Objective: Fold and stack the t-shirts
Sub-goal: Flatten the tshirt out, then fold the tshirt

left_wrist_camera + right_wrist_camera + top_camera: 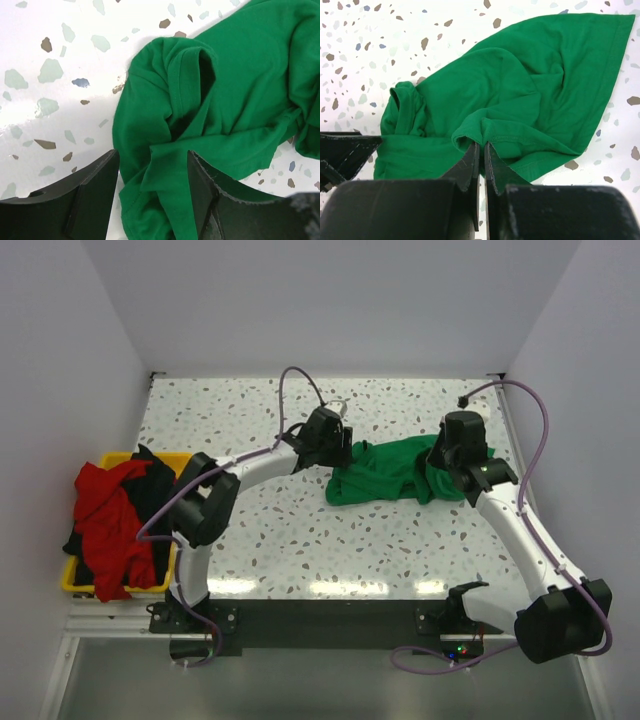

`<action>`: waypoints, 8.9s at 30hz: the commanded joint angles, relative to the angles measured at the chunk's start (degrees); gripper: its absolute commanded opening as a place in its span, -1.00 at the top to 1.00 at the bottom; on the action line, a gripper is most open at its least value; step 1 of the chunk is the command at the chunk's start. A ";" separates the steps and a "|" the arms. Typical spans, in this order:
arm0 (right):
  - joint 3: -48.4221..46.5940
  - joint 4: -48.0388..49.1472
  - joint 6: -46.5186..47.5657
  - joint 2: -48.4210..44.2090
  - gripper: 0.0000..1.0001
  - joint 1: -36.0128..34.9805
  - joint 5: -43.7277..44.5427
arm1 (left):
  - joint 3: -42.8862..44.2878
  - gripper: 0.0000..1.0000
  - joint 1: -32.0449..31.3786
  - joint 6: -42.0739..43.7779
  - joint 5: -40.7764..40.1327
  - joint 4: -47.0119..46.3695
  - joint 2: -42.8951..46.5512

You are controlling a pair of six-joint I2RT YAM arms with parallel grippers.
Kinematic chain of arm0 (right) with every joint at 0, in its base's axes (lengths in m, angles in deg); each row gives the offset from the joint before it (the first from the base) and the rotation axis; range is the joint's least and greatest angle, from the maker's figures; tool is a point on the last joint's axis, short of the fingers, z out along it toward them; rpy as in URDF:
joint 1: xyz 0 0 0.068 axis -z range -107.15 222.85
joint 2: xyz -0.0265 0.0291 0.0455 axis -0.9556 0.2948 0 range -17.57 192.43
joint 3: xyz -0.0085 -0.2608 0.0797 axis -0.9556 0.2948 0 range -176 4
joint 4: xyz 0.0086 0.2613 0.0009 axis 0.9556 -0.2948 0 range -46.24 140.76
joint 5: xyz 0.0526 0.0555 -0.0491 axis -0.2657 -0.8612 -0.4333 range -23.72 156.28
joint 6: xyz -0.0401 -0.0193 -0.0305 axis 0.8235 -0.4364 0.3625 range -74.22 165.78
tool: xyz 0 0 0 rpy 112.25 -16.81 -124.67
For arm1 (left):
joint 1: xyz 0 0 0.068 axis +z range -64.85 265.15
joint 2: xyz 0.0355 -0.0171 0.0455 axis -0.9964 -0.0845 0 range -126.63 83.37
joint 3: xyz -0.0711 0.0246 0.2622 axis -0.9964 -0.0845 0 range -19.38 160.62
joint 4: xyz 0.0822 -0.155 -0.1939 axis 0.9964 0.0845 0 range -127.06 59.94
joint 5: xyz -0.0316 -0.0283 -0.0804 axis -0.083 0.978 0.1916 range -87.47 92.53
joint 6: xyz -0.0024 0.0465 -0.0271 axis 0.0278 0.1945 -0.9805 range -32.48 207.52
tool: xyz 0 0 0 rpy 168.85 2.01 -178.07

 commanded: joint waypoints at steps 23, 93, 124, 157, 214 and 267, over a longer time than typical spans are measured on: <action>0.38 2.50 0.33 -0.45 1.00 0.24 0.44 | -0.28 0.98 0.22 -0.39 7.98 -4.64 -0.90; -50.91 17.63 7.54 26.54 1.00 3.67 13.18 | 35.44 1.00 37.84 -1.97 8.58 -20.72 18.41; 17.97 12.60 -16.81 10.62 -0.38 4.73 -6.51 | -53.47 -0.22 31.52 -17.09 5.27 -7.54 50.63; 9.17 12.78 -14.35 10.01 -0.28 9.91 -13.89 | -41.41 1.00 10.86 -22.98 -25.95 0.99 26.34; 20.16 21.31 -20.41 17.56 0.17 17.47 -7.74 | -60.84 1.00 0.22 -33.53 -19.36 15.93 60.62; 9.79 7.50 -16.37 12.90 1.00 17.82 -11.51 | -31.07 1.00 7.68 -15.69 -19.89 12.60 42.80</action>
